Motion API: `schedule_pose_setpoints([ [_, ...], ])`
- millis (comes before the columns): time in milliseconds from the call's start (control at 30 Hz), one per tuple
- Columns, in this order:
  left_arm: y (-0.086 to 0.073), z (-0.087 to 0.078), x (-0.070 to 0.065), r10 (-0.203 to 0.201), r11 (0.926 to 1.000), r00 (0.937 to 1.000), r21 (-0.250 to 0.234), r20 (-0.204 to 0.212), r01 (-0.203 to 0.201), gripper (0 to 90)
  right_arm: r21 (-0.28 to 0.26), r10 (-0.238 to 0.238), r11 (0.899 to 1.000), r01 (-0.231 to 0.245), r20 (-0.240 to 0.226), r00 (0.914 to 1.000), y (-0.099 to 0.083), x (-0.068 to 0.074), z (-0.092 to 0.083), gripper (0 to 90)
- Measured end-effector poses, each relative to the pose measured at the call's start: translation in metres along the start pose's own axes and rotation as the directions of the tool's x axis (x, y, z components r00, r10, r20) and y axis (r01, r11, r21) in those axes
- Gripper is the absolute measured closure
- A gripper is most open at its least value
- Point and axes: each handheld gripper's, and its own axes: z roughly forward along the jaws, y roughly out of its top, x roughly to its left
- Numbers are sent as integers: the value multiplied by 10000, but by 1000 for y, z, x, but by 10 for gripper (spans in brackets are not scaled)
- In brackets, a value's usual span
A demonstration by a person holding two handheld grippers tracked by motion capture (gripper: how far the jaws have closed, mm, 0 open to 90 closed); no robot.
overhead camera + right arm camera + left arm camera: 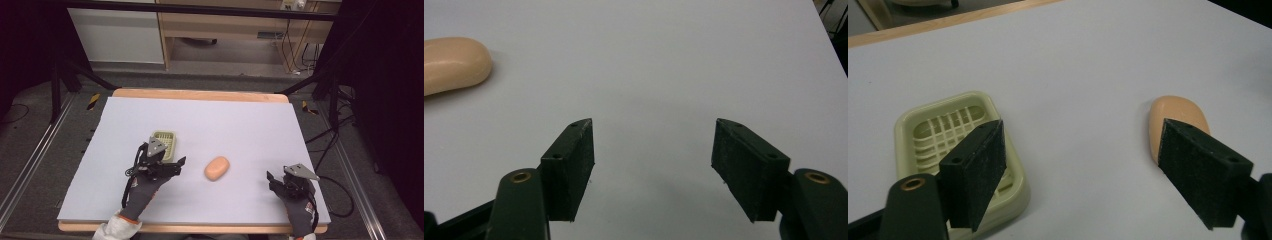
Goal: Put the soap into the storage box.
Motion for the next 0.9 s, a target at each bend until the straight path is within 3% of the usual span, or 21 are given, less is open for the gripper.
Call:
schedule_pose_setpoints([
  [233, 4, 9, -9, 61, 9999, 9997, 98, 231, -64, 185, 22, -24, 10000, 24, 35, 10000, 0, 0, 0, 333],
  [567, 14, 23, -29, 471, 9984, 9970, 284, 612, -490, 188, 68, -16, 10000, 15, 36, 10000, 0, 1, 1, 335],
  [900, 16, 34, -39, 704, 9961, 9941, 465, 826, -744, 188, 68, -9, 10000, 8, 34, 10000, 0, 1, 1, 336],
])
